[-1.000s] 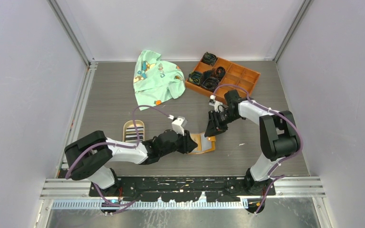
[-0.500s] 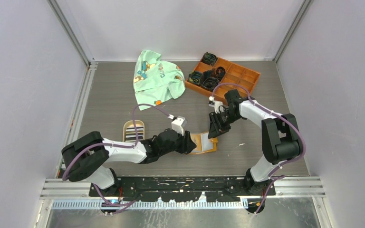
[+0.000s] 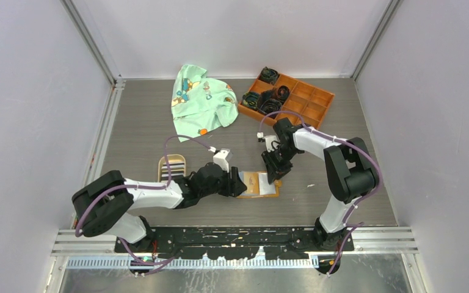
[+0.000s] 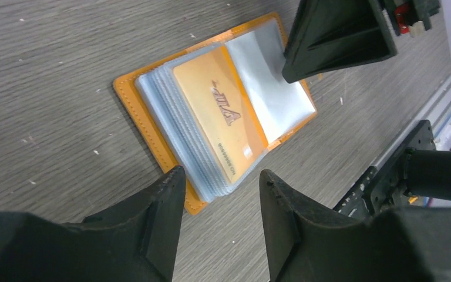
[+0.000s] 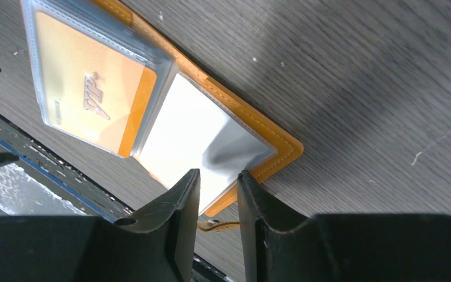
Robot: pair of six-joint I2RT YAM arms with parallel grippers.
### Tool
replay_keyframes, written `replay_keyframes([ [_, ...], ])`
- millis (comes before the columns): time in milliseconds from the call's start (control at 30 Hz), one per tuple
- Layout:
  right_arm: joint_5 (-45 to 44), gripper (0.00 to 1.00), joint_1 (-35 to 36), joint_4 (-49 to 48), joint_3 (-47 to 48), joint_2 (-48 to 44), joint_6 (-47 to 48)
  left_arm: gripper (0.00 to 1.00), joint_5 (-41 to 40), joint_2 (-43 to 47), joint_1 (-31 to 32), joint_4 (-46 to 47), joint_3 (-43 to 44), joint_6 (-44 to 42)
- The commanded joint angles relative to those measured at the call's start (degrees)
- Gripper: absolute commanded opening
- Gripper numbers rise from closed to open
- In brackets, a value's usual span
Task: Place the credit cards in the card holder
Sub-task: Open the card holder at the center of the board.
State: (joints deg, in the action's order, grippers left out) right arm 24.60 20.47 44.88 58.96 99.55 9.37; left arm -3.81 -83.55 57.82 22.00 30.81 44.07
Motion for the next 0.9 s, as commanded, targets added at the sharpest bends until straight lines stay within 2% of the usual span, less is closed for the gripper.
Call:
replay_keyframes([
  [0, -3.98, 0.36, 0.00, 0.41, 1.84, 0.94, 0.74, 0.49, 3.30, 0.33, -0.22, 5.43, 0.46, 0.84],
  [200, -4.68, 0.35, 0.02, 0.84, 2.12, 1.83, 0.83, 0.43, 6.24, -3.73, -0.89, 8.62, 1.41, 2.53],
  [433, -4.65, 0.35, 0.05, 0.98, 2.21, 1.79, 0.83, 0.46, 6.88, -8.51, -2.60, 6.91, 3.48, 4.61],
  [667, -4.22, 0.35, 0.01, 1.25, 2.45, 1.96, 0.90, 0.48, 6.69, -9.15, -2.73, 2.42, 5.22, 4.70],
  [867, -1.07, 0.35, -0.11, 2.00, 3.36, 1.65, 0.71, 0.46, 16.63, -13.37, -2.82, 11.95, 9.39, 6.04],
])
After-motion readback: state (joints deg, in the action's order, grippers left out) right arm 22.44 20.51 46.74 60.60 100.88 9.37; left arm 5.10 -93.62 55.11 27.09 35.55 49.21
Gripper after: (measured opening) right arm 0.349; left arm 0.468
